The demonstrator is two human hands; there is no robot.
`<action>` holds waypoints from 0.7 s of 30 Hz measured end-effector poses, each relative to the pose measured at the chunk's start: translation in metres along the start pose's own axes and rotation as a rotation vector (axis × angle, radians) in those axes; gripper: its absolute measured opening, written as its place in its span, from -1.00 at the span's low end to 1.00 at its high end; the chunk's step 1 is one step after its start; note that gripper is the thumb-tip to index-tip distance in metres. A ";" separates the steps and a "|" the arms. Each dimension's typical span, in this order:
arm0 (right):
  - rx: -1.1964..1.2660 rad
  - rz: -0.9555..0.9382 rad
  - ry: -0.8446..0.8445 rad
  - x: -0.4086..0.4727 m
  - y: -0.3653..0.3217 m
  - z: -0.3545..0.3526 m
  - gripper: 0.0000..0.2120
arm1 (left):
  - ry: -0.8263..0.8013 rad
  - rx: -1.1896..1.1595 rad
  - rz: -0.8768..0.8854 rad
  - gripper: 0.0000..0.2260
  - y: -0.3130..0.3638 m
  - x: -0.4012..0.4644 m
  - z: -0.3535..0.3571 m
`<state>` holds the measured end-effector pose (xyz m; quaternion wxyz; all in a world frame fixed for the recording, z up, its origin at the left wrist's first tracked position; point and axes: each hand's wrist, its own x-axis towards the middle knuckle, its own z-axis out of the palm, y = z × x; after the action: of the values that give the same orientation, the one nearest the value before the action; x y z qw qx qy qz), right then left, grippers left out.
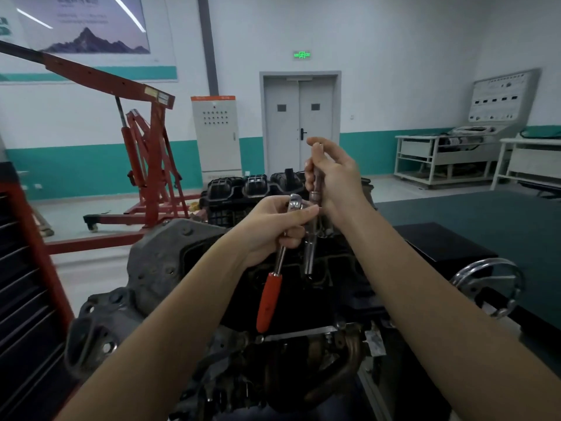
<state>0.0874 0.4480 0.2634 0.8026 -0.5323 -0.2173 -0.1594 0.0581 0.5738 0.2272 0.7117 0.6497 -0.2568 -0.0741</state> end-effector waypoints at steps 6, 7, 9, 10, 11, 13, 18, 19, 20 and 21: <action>-0.015 0.103 -0.065 0.010 0.009 -0.012 -0.80 | 0.028 -0.042 0.044 -0.78 -0.015 0.012 0.009; -0.124 0.110 -0.069 0.007 0.009 -0.018 -0.75 | 0.079 -0.058 0.077 -0.78 -0.017 0.014 0.008; -0.373 0.110 -0.034 -0.009 0.014 -0.027 -0.66 | 0.198 -0.129 0.148 -0.81 -0.019 0.018 0.004; -0.472 0.094 -0.010 -0.024 0.021 -0.029 -0.68 | 0.261 -0.181 0.179 -0.81 -0.017 0.020 0.003; -0.555 0.060 0.005 -0.041 0.031 -0.030 -0.72 | 0.323 -0.240 0.206 -0.81 -0.015 0.022 0.002; -0.687 0.008 0.011 -0.072 0.048 -0.029 -0.74 | 0.432 -0.360 0.248 -0.81 -0.009 0.027 0.002; -1.078 -0.101 -0.047 -0.084 0.060 -0.029 -0.75 | 0.582 -0.487 0.289 -0.78 -0.010 0.034 0.013; -1.121 -0.134 -0.041 -0.083 0.058 -0.030 -0.80 | 0.587 -0.490 0.283 -0.78 -0.011 0.035 0.016; -1.134 -0.159 -0.033 -0.081 0.056 -0.034 -0.82 | 0.577 -0.485 0.271 -0.77 -0.012 0.038 0.018; -1.130 -0.176 -0.021 -0.081 0.053 -0.040 -0.81 | 0.558 -0.457 0.247 -0.76 -0.013 0.042 0.020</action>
<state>0.0517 0.4332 0.1663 0.3747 -0.8602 -0.1498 -0.3119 0.0874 0.5359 0.2265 0.8843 0.4336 -0.1062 0.1369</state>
